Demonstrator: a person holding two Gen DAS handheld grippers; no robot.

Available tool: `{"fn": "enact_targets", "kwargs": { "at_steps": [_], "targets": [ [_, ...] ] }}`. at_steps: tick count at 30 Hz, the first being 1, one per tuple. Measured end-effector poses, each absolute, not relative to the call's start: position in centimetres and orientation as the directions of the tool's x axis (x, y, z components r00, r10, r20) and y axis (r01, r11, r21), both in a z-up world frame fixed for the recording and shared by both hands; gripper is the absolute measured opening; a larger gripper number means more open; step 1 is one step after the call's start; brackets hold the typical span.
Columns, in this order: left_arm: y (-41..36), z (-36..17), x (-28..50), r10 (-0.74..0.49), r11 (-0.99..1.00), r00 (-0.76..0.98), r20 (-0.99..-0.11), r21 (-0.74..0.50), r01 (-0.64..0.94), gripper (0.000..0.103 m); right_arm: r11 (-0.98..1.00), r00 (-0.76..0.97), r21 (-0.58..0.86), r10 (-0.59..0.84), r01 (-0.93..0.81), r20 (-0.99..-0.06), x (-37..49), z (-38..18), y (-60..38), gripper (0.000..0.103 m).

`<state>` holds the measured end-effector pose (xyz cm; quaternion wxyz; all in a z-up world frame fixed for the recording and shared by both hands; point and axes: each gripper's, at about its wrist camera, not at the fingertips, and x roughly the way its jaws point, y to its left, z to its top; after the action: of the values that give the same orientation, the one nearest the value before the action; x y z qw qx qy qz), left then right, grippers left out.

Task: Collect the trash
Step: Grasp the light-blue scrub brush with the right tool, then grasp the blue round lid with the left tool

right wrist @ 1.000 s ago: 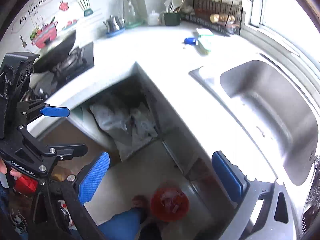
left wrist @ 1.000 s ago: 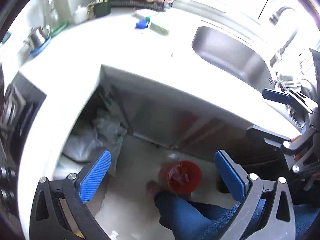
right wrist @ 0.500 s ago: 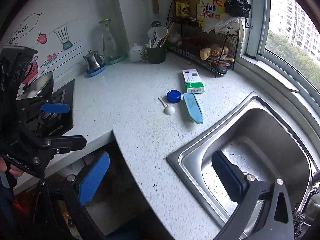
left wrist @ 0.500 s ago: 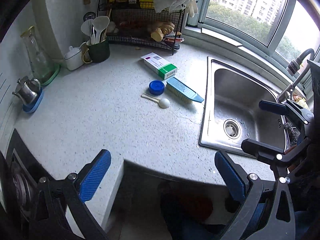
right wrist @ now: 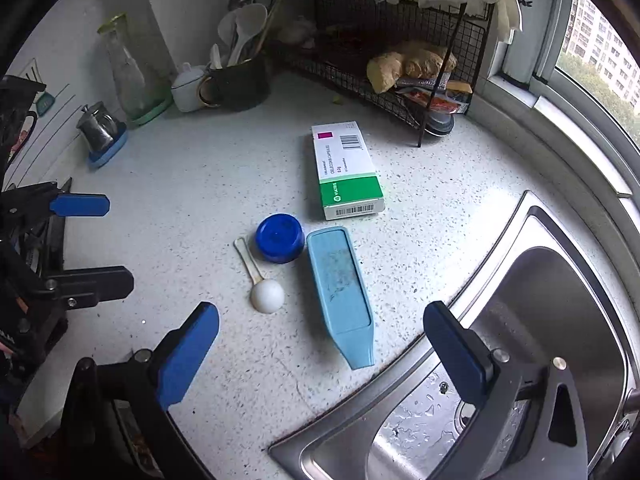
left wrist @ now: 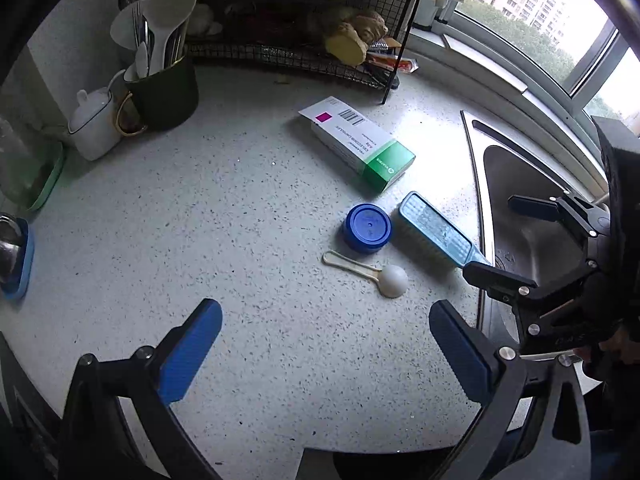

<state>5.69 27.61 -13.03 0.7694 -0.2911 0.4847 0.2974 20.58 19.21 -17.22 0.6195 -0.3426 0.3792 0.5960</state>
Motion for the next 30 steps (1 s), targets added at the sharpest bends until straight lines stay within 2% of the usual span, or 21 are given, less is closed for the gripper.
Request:
{"fn": "enact_targets", "kwargs": {
  "at_steps": [6, 10, 14, 15, 18, 28, 30],
  "targets": [
    [30.1, -15.6, 7.1, 0.123, 0.669, 0.341, -0.932, -0.176, -0.722, 0.103, 0.057, 0.005, 0.019, 0.396, -0.998, -0.918, 22.1, -20.3, 22.3, 0.100],
    [30.5, -16.4, 8.2, 0.104, 0.688, 0.336, -0.936, -0.176, -0.704, 0.103, 0.056, 0.003, 0.019, 0.359, -0.998, -0.933, 22.3, -21.4, 22.8, 0.076],
    [31.1, -16.9, 8.9, 0.092, 0.707, 0.328, -0.940, -0.170, -0.687, 0.103, 0.054, -0.023, 0.045, 0.347, -0.998, -0.938, 22.5, -21.6, 22.9, 0.062],
    [31.1, -17.0, 9.0, 0.088, 0.715, 0.326, -0.941, -0.168, -0.679, 0.103, 0.049, -0.016, 0.035, 0.344, -0.998, -0.939, 22.3, -21.6, 23.0, 0.053],
    [31.5, -17.1, 9.4, 0.075, 0.721, 0.323, -0.943, -0.172, -0.671, 0.103, 0.035, -0.007, 0.021, 0.344, -0.999, -0.939, 22.3, -21.6, 23.0, 0.036],
    [31.1, -18.0, 13.3, 0.052, 0.815, 0.298, -0.953, -0.132, -0.564, 0.103, 0.096, -0.024, 0.065, 0.383, -0.993, -0.923, 23.7, -19.0, 20.1, 0.035],
    [31.2, -18.5, 14.2, 0.038, 0.830, 0.293, -0.955, -0.132, -0.541, 0.099, 0.118, -0.023, 0.075, 0.390, -0.990, -0.921, 24.6, -18.5, 19.5, 0.035]
  ]
}}
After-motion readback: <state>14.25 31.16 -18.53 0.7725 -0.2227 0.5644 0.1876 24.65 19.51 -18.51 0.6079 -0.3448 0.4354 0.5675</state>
